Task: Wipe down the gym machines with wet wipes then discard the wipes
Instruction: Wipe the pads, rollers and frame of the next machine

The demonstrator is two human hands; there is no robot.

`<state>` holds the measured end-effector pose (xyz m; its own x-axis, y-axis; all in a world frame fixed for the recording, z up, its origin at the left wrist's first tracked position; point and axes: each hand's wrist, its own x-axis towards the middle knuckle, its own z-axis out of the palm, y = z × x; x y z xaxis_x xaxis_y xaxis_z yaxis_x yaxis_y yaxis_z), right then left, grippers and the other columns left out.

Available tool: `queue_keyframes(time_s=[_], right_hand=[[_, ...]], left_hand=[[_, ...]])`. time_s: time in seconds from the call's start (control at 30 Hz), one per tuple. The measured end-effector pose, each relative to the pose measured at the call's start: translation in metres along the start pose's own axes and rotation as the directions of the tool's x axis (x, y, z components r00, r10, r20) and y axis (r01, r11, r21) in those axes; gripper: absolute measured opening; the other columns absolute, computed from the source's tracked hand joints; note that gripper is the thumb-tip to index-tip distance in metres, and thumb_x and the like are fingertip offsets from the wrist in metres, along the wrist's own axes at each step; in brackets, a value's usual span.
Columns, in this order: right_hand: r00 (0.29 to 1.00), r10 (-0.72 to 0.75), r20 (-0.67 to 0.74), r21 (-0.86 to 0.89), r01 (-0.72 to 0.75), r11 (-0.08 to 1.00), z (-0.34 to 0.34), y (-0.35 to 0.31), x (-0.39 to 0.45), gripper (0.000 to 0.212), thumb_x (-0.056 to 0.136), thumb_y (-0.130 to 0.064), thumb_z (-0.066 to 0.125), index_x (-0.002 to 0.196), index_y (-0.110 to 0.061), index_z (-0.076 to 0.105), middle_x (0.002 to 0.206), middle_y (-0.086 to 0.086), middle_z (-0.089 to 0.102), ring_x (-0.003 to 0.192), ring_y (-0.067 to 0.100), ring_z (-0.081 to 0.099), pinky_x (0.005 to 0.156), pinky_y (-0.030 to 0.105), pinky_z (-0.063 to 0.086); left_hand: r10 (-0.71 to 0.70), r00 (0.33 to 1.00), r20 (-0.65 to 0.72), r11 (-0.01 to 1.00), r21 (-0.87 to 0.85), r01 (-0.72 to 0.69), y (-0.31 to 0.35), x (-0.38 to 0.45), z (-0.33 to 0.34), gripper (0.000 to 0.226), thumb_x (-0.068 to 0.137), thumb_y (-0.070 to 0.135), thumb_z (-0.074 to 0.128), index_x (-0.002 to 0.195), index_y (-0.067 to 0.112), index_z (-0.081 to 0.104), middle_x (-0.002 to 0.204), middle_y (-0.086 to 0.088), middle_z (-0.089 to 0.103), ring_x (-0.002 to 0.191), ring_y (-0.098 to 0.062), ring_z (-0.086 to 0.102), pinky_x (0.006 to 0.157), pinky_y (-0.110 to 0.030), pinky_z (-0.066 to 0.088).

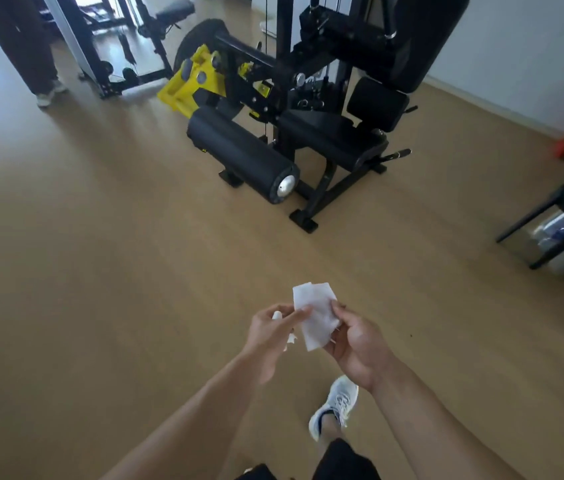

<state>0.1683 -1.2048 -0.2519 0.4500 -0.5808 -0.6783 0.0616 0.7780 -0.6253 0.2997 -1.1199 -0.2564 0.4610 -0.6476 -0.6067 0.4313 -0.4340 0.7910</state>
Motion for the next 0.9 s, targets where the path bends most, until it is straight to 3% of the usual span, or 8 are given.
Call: queue_keyframes(time_s=[0.13,0.37,0.5,0.67,0.77,0.9], right_hand=[[0.999,-0.036,-0.027,-0.004,0.035,0.999,-0.007,-0.066,0.066,0.035,0.106,-0.022,0.05,0.13,0.0,0.062,0.105,0.013,0.074,0.092,0.025,0.071,0.078,0.038,0.056],[0.995,-0.1,0.02,-0.148,0.102,0.984,-0.019,-0.216,0.167,0.033,0.109,-0.028,0.044,0.126,-0.007,0.063,0.119,0.017,0.072,0.096,0.025,0.072,0.071,0.034,0.059],[0.993,-0.113,0.037,-0.192,0.118,0.974,-0.015,-0.275,0.216,0.029,0.108,-0.03,0.047,0.123,-0.013,0.065,0.116,0.014,0.074,0.096,0.025,0.073,0.066,0.033,0.058],[0.99,-0.139,0.002,-0.224,0.136,0.965,-0.008,-0.345,0.289,0.026,0.107,-0.027,0.049,0.122,-0.011,0.063,0.113,0.015,0.074,0.1,0.031,0.072,0.089,0.047,0.059],[0.981,-0.185,-0.058,-0.264,0.163,0.951,-0.005,-0.394,0.341,0.024,0.107,-0.028,0.05,0.118,-0.015,0.066,0.112,0.011,0.074,0.101,0.028,0.071,0.091,0.046,0.058],[0.945,-0.255,-0.204,-0.24,0.205,0.949,0.001,-0.469,0.411,0.025,0.106,-0.031,0.052,0.115,-0.013,0.067,0.112,0.011,0.075,0.104,0.029,0.072,0.094,0.047,0.058]], left_hand=[[0.016,0.999,-0.041,1.0,-0.021,-0.017,0.043,0.068,0.037,0.022,0.078,0.037,0.085,0.08,0.019,0.073,0.067,0.005,0.063,0.056,-0.011,0.056,0.049,-0.02,0.038],[0.028,1.0,-0.003,0.997,-0.074,-0.028,0.136,0.164,0.125,0.033,0.087,0.044,0.075,0.077,0.018,0.058,0.076,-0.002,0.068,0.065,-0.015,0.059,0.061,-0.026,0.042],[-0.031,0.999,0.035,0.992,-0.125,0.035,0.176,0.214,0.161,0.027,0.094,0.038,0.067,0.08,0.017,0.055,0.07,0.001,0.062,0.057,-0.012,0.053,0.062,-0.027,0.037],[-0.01,1.0,0.017,0.981,-0.192,0.013,0.233,0.295,0.193,0.035,0.085,0.013,0.076,0.071,0.02,0.046,0.069,-0.002,0.059,0.05,-0.011,0.051,0.051,-0.024,0.036],[0.011,1.0,-0.011,0.984,-0.176,-0.012,0.271,0.353,0.212,0.031,0.084,0.013,0.079,0.08,0.02,0.049,0.068,0.0,0.057,0.048,-0.01,0.049,0.047,-0.022,0.033],[0.033,0.999,-0.038,0.993,-0.109,-0.037,0.325,0.439,0.246,0.023,0.085,0.021,0.077,0.093,0.013,0.058,0.07,0.003,0.061,0.053,-0.01,0.054,0.054,-0.024,0.039]])
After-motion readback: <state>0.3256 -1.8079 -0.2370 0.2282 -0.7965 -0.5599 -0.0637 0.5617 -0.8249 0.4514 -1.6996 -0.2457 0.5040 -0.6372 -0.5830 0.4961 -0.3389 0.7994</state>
